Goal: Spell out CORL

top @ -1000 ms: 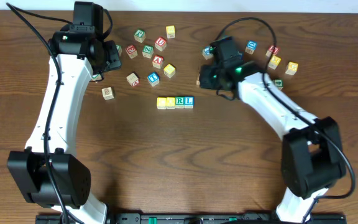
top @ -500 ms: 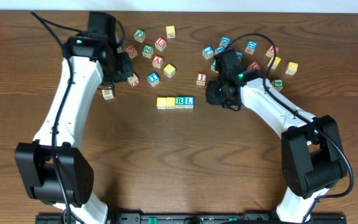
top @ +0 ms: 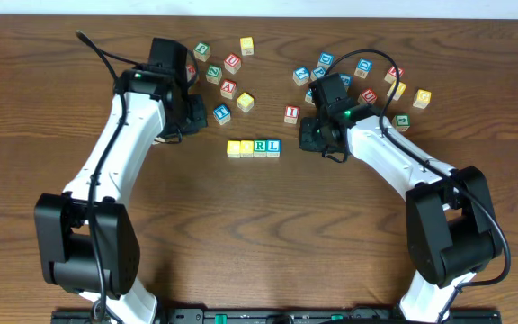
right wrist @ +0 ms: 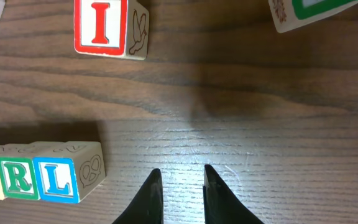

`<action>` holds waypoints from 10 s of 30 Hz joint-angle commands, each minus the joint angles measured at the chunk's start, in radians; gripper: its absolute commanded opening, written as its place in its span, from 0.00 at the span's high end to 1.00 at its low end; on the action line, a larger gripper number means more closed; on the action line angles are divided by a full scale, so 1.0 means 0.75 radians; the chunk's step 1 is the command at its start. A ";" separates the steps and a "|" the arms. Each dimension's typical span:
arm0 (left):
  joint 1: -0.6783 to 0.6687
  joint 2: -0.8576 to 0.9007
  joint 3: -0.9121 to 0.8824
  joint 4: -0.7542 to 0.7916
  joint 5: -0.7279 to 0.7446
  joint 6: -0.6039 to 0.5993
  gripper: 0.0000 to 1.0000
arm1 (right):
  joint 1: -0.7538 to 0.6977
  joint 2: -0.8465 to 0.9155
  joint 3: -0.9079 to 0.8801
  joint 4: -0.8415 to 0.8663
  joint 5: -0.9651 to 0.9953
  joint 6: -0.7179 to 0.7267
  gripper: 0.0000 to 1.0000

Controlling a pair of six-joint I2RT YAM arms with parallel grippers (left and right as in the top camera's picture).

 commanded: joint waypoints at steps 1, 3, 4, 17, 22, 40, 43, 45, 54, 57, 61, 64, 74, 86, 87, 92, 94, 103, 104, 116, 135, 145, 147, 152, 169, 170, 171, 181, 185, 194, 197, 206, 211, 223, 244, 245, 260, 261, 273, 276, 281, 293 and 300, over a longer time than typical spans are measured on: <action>-0.018 0.016 -0.046 0.034 0.054 -0.019 0.92 | 0.008 0.003 -0.019 0.005 0.025 -0.005 0.83; -0.023 0.017 -0.080 0.075 0.054 -0.020 0.92 | 0.008 0.003 -0.022 0.010 0.025 -0.005 0.82; -0.023 0.021 -0.092 0.092 0.054 -0.020 0.92 | 0.008 0.003 -0.023 0.009 0.025 -0.005 0.82; -0.028 0.174 -0.111 0.218 0.116 -0.018 0.92 | 0.014 0.003 -0.024 0.011 0.049 -0.005 0.77; -0.034 0.224 -0.111 0.229 0.135 -0.018 0.92 | 0.014 0.003 -0.025 0.011 0.049 -0.005 0.76; -0.120 0.292 -0.112 0.284 0.135 -0.019 0.92 | 0.014 0.003 -0.032 0.020 0.049 -0.005 0.74; -0.128 0.292 -0.112 0.283 0.135 -0.019 0.92 | 0.014 0.003 -0.032 0.020 0.047 -0.004 0.74; -0.134 0.292 -0.112 0.283 0.135 -0.019 0.92 | 0.015 0.003 -0.032 0.020 0.043 -0.004 0.73; -0.175 0.292 -0.112 0.293 0.135 -0.019 0.92 | 0.078 0.022 -0.033 0.071 0.043 0.041 0.70; -0.187 0.292 -0.112 0.299 0.135 -0.019 0.92 | 0.097 0.042 -0.033 0.093 0.043 0.041 0.70; -0.192 0.292 -0.112 0.299 0.135 -0.019 0.92 | 0.100 0.045 -0.033 0.093 0.043 0.042 0.73; -0.192 0.292 -0.112 0.299 0.135 -0.019 0.92 | 0.098 0.045 -0.033 0.094 0.044 0.042 0.76; -0.192 0.292 -0.112 0.299 0.134 -0.019 0.92 | 0.066 0.045 -0.033 0.085 0.054 0.086 0.77; -0.238 0.292 -0.112 0.336 0.133 -0.019 0.92 | 0.079 0.067 -0.034 0.075 0.004 0.111 0.77; -0.242 0.292 -0.112 0.340 0.133 -0.019 0.92 | 0.079 0.067 -0.034 0.072 0.004 0.111 0.77; -0.247 0.292 -0.112 0.348 0.133 -0.019 0.92 | 0.079 0.067 -0.034 0.067 0.004 0.110 0.76; -0.247 0.292 -0.112 0.347 0.134 -0.019 0.92 | 0.079 0.067 -0.034 0.068 0.004 0.110 0.76; -0.263 0.292 -0.112 0.331 0.134 -0.025 0.92 | 0.079 0.067 -0.034 0.053 -0.021 0.111 0.76; -0.267 0.292 -0.112 0.329 0.134 -0.025 0.92 | 0.079 0.067 -0.034 0.053 -0.024 0.111 0.77; -0.288 0.292 -0.112 0.297 0.134 -0.024 0.92 | 0.079 0.067 -0.034 0.031 -0.061 0.111 0.78; -0.288 0.292 -0.112 0.249 0.134 -0.024 0.92 | 0.079 0.067 -0.034 -0.017 -0.097 0.111 0.79; -0.288 0.292 -0.112 0.202 0.134 -0.024 0.92 | 0.079 0.067 -0.034 -0.026 -0.107 0.111 0.79; -0.288 0.292 -0.112 0.198 0.134 -0.024 0.92 | 0.079 0.067 -0.034 -0.026 -0.107 0.111 0.79; -0.288 0.292 -0.112 0.196 0.135 -0.025 0.92 | 0.079 0.067 -0.034 -0.027 -0.107 0.111 0.79; -0.286 0.292 -0.105 0.242 0.111 -0.038 0.92 | 0.048 0.054 -0.033 -0.027 -0.111 0.110 0.78; -0.285 0.292 -0.098 0.241 0.086 -0.038 0.92 | 0.040 0.048 -0.033 -0.027 -0.110 0.108 0.77; -0.285 0.291 -0.089 0.237 0.066 -0.038 0.92 | 0.029 0.039 -0.033 -0.027 -0.110 0.103 0.77; -0.185 0.224 -0.044 0.229 0.048 -0.022 0.92 | -0.078 -0.027 -0.033 -0.055 -0.107 0.056 0.77; -0.127 0.175 -0.044 0.210 0.048 0.009 0.92 | -0.100 -0.059 -0.033 -0.057 -0.106 -0.007 0.77; -0.002 0.023 -0.044 0.179 0.048 0.040 0.92 | -0.103 -0.148 -0.033 -0.056 -0.094 -0.108 0.68; 0.046 -0.036 -0.044 0.170 0.047 0.064 0.92 | -0.104 -0.178 -0.033 -0.056 -0.090 -0.154 0.63; 0.192 -0.186 -0.044 0.121 -0.018 0.087 0.83 | -0.129 -0.256 -0.031 -0.073 -0.060 -0.205 0.54; 0.263 -0.235 -0.044 0.112 -0.022 0.088 0.75 | -0.172 -0.304 -0.031 -0.092 -0.055 -0.206 0.49; 0.313 -0.244 -0.044 0.092 -0.022 0.189 0.48 | -0.222 -0.343 -0.031 -0.137 -0.055 -0.296 0.34; 0.313 -0.242 -0.047 0.091 -0.021 0.237 0.03 | -0.223 -0.343 -0.031 -0.136 -0.046 -0.300 0.01; 0.313 -0.242 -0.047 0.091 -0.022 0.237 0.03 | -0.223 -0.343 -0.031 -0.136 -0.046 -0.300 0.01; 0.313 -0.242 -0.047 0.091 -0.021 0.237 0.03 | -0.223 -0.342 -0.031 -0.137 -0.046 -0.300 0.01; 0.313 -0.242 -0.047 0.091 -0.021 0.237 0.03 | -0.223 -0.342 -0.031 -0.137 -0.046 -0.300 0.01; 0.313 -0.242 -0.047 0.091 -0.021 0.237 0.02 | -0.223 -0.342 -0.031 -0.187 -0.046 -0.300 0.01; 0.313 -0.242 -0.047 0.091 -0.021 0.237 0.02 | -0.223 -0.344 -0.031 -0.182 -0.046 -0.300 0.01; 0.313 -0.242 -0.047 0.091 -0.021 0.237 0.02 | -0.224 -0.358 -0.031 -0.154 -0.046 -0.300 0.01; 0.313 -0.242 -0.047 0.091 -0.021 0.237 0.02 | -0.255 -0.667 -0.029 -0.128 0.048 -0.321 0.01; 0.313 -0.242 -0.047 0.091 -0.021 0.237 0.02 | -0.296 -0.894 -0.047 -0.131 0.102 -0.320 0.01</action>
